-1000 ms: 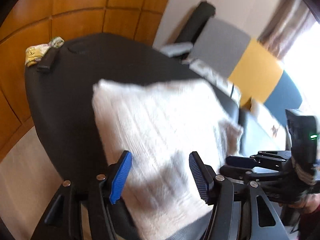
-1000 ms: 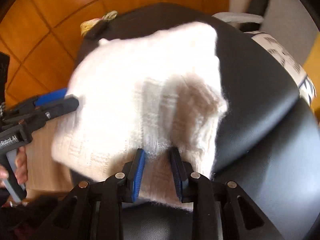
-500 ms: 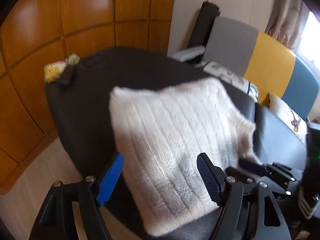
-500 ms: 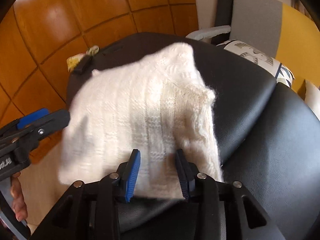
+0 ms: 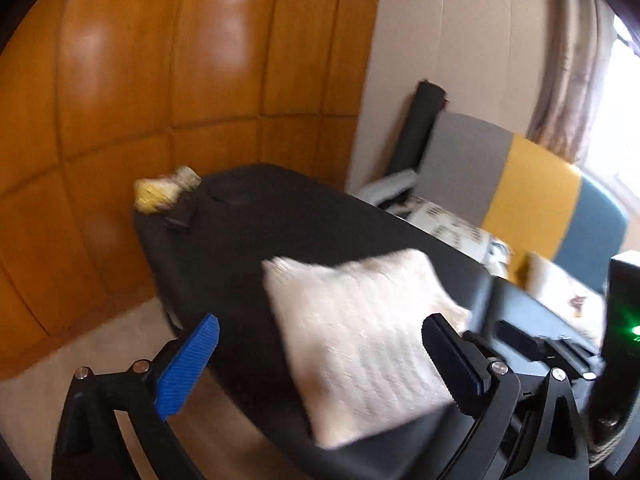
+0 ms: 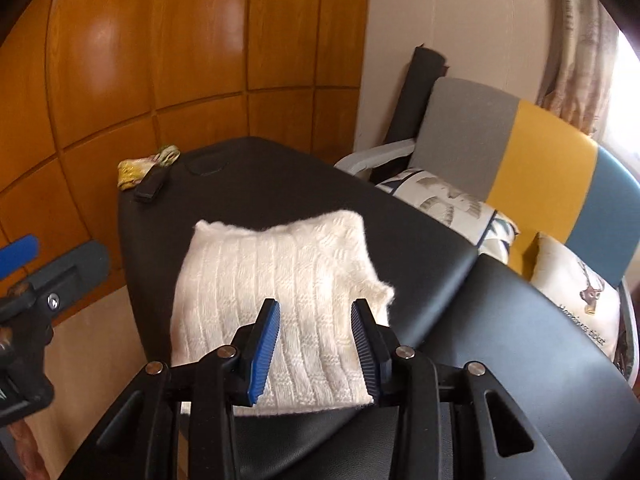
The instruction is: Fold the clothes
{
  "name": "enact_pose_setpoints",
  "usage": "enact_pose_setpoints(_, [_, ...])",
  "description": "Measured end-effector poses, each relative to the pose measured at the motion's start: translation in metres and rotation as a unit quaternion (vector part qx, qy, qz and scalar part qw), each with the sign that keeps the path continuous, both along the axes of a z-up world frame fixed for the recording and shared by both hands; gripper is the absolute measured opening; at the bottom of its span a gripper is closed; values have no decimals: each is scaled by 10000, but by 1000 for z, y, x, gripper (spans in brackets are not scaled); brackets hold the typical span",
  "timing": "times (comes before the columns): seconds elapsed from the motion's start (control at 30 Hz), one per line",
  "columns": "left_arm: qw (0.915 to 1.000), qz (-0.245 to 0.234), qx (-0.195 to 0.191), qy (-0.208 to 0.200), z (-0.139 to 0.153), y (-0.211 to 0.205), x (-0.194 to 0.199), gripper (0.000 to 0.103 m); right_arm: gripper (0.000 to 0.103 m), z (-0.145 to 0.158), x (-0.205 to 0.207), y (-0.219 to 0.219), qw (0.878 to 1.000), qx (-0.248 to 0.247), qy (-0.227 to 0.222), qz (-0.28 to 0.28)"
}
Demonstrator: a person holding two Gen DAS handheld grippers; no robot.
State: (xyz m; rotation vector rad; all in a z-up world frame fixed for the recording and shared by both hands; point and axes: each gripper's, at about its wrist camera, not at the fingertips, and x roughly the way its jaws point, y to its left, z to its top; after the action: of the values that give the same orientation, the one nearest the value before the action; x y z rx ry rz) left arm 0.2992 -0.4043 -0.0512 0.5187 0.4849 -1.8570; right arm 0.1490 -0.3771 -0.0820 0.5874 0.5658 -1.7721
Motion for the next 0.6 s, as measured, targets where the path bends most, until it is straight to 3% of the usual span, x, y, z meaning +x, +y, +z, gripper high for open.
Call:
enact_pose_setpoints(0.17, [9973,164,-411,-592,6,5,-2,102,37,6,7,1,9991,-222,331,-121])
enact_pose_setpoints(0.43, [9995,120,-79,-277,2,-8,14,102,37,19,19,13,9946,-769,671,177])
enact_pose_setpoints(0.6, [9998,10,67,-213,4,-11,18,102,37,19,22,11,9951,-606,673,392])
